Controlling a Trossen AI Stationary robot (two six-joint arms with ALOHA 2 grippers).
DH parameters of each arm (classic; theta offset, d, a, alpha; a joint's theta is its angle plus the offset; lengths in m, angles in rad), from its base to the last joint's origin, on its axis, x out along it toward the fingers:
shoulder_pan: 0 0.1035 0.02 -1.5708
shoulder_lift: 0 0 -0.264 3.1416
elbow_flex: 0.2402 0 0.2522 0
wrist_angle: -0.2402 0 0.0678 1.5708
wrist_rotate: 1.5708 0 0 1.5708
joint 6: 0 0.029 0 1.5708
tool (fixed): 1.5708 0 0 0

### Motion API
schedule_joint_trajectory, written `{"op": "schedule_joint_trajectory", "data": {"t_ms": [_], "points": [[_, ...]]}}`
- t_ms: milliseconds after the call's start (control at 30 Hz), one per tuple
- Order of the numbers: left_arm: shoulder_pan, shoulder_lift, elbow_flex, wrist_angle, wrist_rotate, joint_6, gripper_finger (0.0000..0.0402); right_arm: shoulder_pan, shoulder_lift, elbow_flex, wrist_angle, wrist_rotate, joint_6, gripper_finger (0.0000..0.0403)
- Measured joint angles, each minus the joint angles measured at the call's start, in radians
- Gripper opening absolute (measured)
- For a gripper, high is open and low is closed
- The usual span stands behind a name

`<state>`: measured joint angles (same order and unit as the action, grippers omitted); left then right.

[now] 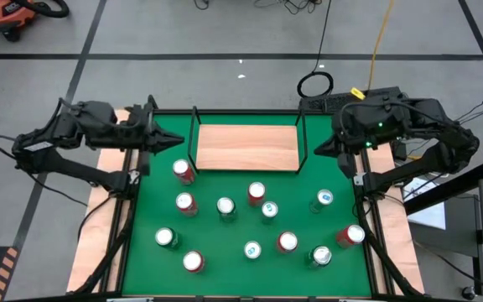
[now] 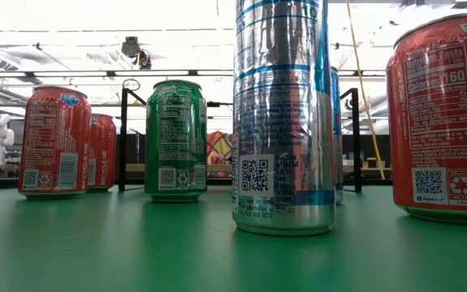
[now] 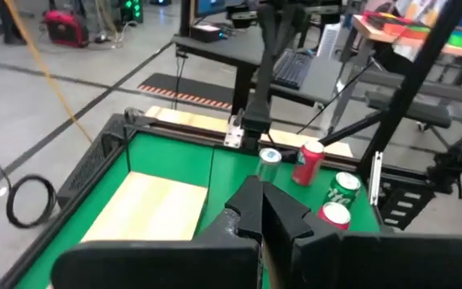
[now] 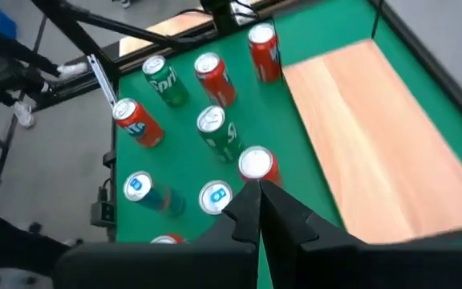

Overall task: Place canned beverage on shelf
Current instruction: Put the red soda can on the shelf

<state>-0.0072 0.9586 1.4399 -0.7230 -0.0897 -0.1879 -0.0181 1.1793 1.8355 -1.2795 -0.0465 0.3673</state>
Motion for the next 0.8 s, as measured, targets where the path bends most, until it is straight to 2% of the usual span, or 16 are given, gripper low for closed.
{"op": "schedule_joint_trajectory", "data": {"t_ms": [133,333,500,633,800], "points": [[0.0,-0.002,0.0,0.005,-0.066,-0.098,0.0,0.0,0.009,0.0,-0.044,0.022,0.095,0.0],[-0.036,-0.001,0.0,-0.03,-0.072,-0.212,0.0,0.0,0.043,0.0,-0.112,0.014,0.119,0.0],[-0.095,-0.001,0.0,-0.042,-0.086,-0.249,0.0,0.01,0.07,0.0,-0.111,-0.053,0.193,0.0],[-0.123,-0.001,0.0,-0.043,-0.098,-0.242,0.0,0.087,0.08,0.0,-0.141,-0.137,0.247,0.0],[-0.126,-0.001,0.0,-0.05,-0.078,-0.225,0.0,0.214,0.076,0.0,-0.202,-0.141,0.375,0.0]]}}
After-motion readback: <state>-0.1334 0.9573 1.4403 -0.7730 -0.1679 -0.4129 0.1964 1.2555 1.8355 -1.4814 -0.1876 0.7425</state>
